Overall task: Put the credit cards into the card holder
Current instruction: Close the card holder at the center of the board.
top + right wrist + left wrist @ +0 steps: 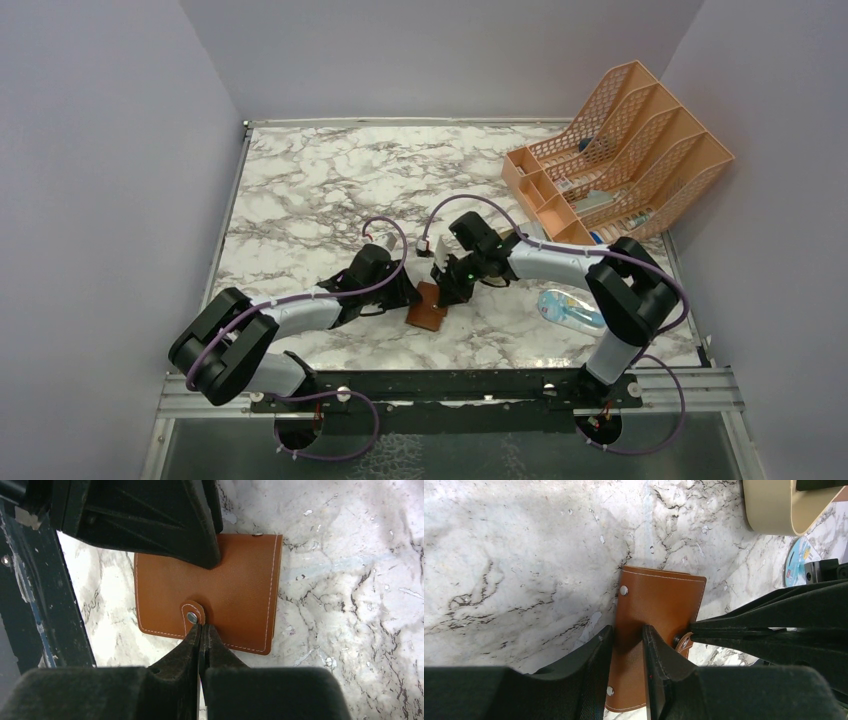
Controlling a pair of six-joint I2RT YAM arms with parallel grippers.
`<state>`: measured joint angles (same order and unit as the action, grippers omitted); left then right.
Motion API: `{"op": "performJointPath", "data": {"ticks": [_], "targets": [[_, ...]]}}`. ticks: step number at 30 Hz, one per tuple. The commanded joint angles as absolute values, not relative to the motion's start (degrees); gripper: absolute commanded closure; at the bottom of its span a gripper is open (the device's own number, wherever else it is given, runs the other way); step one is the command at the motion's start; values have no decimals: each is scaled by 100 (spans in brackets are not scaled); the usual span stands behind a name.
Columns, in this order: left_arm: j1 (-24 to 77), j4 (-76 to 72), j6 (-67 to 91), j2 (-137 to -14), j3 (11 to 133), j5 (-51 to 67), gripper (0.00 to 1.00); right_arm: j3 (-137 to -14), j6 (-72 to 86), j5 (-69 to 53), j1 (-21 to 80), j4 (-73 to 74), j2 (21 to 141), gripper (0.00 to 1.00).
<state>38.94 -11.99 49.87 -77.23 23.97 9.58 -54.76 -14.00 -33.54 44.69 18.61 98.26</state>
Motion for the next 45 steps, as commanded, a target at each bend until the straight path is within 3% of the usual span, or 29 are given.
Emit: {"op": "performJointPath", "data": {"ticks": [1,14,26,36,45], "targets": [[3885,-984,4967,-7655,2263,831,70,-5400,-1101,-3012,4506,1358,9625,99],[3885,-910,4980,-7605,2316,864,70,-5464,-900,-2614,4499,1411,9791,99],[3893,-1064,5432,-6840,2269,1528,69,-5516,-782,-2610,4498,1492,9942,99],[3894,-1492,5232,-7459,2151,1682,72,-5709,-632,-2752,4498,1639,9877,99],[3902,-1596,5223,-7417,2093,1723,67,-5737,-595,-2865,4498,1649,10069,99]]}}
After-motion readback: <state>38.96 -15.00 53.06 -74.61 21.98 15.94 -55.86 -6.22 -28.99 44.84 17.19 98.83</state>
